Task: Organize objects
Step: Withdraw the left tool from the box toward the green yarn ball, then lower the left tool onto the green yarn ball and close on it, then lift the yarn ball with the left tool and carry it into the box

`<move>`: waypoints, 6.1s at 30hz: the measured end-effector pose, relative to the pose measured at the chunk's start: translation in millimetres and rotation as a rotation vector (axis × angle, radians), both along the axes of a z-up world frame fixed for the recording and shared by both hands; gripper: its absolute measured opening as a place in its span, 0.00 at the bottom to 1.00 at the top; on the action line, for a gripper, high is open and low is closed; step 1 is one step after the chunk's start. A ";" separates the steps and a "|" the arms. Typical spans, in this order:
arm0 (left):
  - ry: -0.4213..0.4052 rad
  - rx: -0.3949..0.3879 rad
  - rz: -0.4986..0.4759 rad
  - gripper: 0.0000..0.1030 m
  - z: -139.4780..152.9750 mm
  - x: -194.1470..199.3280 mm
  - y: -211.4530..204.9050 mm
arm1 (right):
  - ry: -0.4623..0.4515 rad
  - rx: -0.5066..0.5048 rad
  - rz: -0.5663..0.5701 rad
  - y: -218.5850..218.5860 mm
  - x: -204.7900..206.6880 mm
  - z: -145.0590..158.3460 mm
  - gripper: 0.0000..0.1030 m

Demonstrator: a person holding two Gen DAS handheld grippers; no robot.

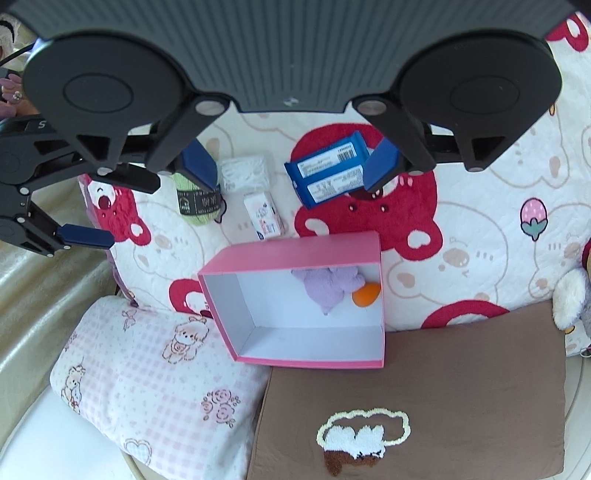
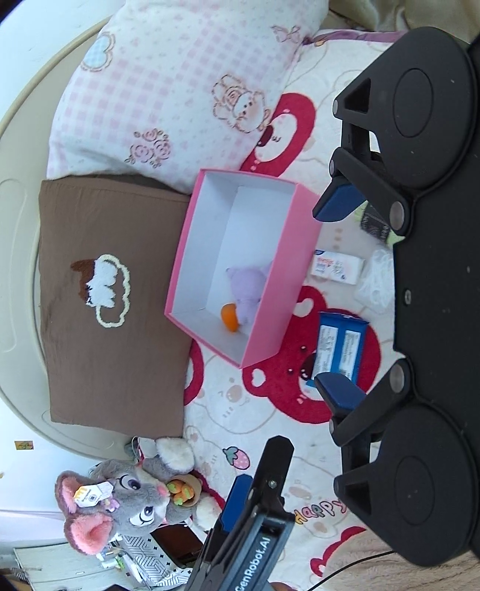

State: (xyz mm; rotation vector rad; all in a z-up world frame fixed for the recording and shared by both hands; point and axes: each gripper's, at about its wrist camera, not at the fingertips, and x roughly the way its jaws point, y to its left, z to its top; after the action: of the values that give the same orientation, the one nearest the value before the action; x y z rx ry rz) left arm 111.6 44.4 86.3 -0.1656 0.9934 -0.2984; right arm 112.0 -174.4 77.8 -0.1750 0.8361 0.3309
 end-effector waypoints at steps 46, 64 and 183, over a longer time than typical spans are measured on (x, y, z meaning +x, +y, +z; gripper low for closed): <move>0.031 0.035 -0.141 0.93 -82.4 8.1 -100.0 | 0.035 0.283 -0.290 -115.2 13.5 -91.6 0.94; 0.064 -0.061 -0.110 0.93 -171.0 66.4 -122.3 | 0.336 0.683 -0.511 -164.7 45.5 -195.5 0.93; -0.393 -0.079 -0.365 0.55 -39.0 95.2 -116.0 | 0.162 0.618 -0.135 -83.6 123.3 -50.6 0.57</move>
State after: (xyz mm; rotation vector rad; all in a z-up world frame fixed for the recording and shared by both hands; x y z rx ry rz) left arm 206.8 -71.6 47.4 0.0067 0.6161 -0.6779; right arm 235.3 -258.0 27.2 0.4875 0.8640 0.4648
